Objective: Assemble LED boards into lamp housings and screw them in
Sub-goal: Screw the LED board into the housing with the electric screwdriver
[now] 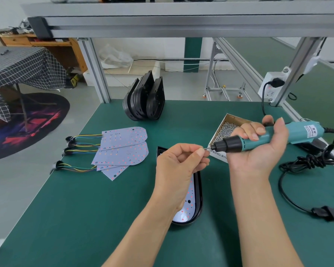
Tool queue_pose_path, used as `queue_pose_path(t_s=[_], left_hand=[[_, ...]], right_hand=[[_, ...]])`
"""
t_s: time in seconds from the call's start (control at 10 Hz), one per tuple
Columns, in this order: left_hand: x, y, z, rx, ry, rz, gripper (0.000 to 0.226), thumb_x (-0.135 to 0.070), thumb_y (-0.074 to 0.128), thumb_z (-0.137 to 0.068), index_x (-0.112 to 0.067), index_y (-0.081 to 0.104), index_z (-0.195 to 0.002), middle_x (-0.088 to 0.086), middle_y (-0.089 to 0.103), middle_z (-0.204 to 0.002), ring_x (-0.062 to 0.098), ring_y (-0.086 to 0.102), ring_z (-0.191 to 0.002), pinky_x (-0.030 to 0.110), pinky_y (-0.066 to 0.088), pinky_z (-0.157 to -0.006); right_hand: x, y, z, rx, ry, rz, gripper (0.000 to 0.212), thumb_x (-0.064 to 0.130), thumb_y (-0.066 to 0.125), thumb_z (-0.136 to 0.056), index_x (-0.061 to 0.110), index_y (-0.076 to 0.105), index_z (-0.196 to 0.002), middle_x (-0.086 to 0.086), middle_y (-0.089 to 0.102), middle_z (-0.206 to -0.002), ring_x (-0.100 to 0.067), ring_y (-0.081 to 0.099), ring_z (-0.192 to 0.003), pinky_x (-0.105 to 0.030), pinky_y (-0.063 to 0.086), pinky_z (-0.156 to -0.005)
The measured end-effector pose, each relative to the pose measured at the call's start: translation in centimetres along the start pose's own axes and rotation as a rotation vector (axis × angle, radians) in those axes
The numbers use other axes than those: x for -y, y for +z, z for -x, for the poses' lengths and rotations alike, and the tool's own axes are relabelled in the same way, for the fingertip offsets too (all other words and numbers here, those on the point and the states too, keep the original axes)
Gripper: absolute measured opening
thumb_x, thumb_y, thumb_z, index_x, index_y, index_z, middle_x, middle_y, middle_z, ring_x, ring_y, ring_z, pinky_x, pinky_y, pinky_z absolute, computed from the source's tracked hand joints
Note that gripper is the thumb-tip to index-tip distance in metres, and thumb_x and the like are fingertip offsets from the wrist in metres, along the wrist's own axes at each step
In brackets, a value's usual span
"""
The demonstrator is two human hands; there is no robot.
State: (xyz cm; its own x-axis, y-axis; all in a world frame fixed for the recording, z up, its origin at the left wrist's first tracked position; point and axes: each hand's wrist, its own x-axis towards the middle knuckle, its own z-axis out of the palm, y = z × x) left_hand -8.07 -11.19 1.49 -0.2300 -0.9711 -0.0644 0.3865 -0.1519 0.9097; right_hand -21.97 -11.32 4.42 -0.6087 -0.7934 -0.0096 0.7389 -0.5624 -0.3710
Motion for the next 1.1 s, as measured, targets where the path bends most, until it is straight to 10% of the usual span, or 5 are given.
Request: queue_pose_path(t_s=[0.3,0.5,0.7,0.9,1.1], left_hand=[[-0.2,-0.3,0.0,-0.025,0.037,-0.116,0.007,-0.006,0.079,-0.089,-0.013,0.077,-0.090,0.012,0.079,-0.088,0.019,0.075,-0.076,0.022,0.059,-0.074],[-0.8,-1.3,1.0,-0.037,0.032,-0.238,0.038,-0.018,0.081,-0.090,-0.023,0.065,-0.125,-0.005,0.080,-0.102,0.021,0.078,-0.088,0.023,0.060,-0.080],[-2.5,-6.4,2.9,-0.455,0.232,-0.697,0.022,-0.051,0.069,-0.091,-0.030,0.068,-0.084,-0.012,0.071,-0.069,0.005,0.062,-0.057,0.015,0.046,-0.054],[-1.5,-7.7,2.3,-0.284,-0.146,-1.160,0.051,-0.071,0.067,-0.080,-0.027,0.059,-0.104,-0.011,0.068,-0.081,0.011,0.063,-0.091,0.033,0.047,-0.076],[-0.1,-7.0,1.6,-0.105,-0.267,-1.242,0.035,-0.048,0.068,-0.086,-0.017,0.056,-0.097,0.000,0.063,-0.099,0.021,0.061,-0.092,0.035,0.050,-0.074]], right_hand=[[0.2,-0.1,-0.1,-0.006,0.036,0.027,0.020,0.041,0.052,-0.105,0.025,0.053,-0.093,0.011,0.040,-0.075,-0.002,0.041,-0.063,-0.013,0.037,-0.064],[-0.1,-0.3,-1.2,0.045,0.046,-0.150,0.021,0.032,0.056,-0.100,0.018,0.060,-0.085,0.009,0.043,-0.061,-0.006,0.038,-0.050,-0.019,0.034,-0.053],[-0.4,-0.9,-1.7,0.091,0.059,-0.086,0.018,0.031,0.061,-0.099,0.018,0.061,-0.085,0.009,0.043,-0.061,-0.006,0.038,-0.049,-0.020,0.035,-0.052],[-1.3,-1.2,-0.6,0.129,0.072,0.065,0.022,0.032,0.054,-0.102,0.020,0.059,-0.084,0.009,0.044,-0.059,-0.007,0.037,-0.048,-0.022,0.036,-0.052],[-1.1,-2.5,1.3,0.100,0.097,0.130,0.022,0.031,0.050,-0.104,0.021,0.058,-0.086,0.008,0.042,-0.058,-0.006,0.036,-0.046,-0.021,0.036,-0.050]])
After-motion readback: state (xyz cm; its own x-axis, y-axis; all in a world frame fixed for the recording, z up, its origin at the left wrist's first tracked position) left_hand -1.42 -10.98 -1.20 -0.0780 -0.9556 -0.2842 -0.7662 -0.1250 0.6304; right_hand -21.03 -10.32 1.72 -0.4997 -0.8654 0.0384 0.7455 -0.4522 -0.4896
